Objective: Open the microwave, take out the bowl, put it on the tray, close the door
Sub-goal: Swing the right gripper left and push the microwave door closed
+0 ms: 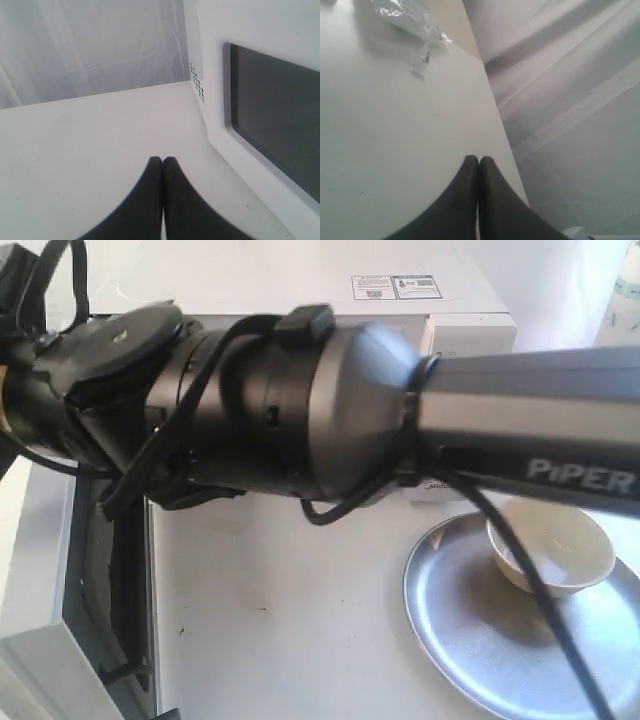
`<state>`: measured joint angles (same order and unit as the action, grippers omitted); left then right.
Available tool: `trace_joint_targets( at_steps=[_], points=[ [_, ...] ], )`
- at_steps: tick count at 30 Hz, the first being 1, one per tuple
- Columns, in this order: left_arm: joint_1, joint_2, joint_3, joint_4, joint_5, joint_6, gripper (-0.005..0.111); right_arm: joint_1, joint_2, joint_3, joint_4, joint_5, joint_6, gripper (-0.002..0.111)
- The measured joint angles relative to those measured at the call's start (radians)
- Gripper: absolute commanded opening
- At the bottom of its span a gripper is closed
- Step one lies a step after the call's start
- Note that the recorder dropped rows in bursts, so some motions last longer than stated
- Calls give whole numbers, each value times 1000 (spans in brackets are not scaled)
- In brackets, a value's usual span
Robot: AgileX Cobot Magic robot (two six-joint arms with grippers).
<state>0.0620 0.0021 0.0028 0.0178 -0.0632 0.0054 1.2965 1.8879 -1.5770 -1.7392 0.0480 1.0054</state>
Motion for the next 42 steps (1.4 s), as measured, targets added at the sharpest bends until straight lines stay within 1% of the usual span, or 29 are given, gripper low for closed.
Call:
trace_joint_targets(
  at_steps=[3,7,9,10,12,15,16,19,22,24,35,39,42],
  points=[
    [0,0,0,0,0,0,0,0,45,-6,0,5,0,0],
    [0,0,0,0,0,0,0,0,92,-8,0,-35,-16,0],
    [0,0,0,0,0,0,0,0,115,-8,-5,0,-62,0],
    [0,0,0,0,0,0,0,0,126,-6,-5,41,-91,0],
    [0,0,0,0,0,0,0,0,153,-6,-9,206,-183,0],
    [0,0,0,0,0,0,0,0,192,-6,-17,514,-358,0],
    [0,0,0,0,0,0,0,0,206,-6,-17,585,-400,0],
    [0,0,0,0,0,0,0,-28,240,-4,0,738,-504,0],
    [0,0,0,0,0,0,0,-94,250,-4,61,865,-539,0],
    [0,0,0,0,0,0,0,-117,246,2,123,898,-546,0],
    [0,0,0,0,0,0,0,-128,219,2,236,935,-552,0],
    [0,0,0,0,0,0,0,-109,165,4,322,931,-552,0],
    [0,0,0,0,0,0,0,-85,112,4,348,929,-552,0]
  ],
)
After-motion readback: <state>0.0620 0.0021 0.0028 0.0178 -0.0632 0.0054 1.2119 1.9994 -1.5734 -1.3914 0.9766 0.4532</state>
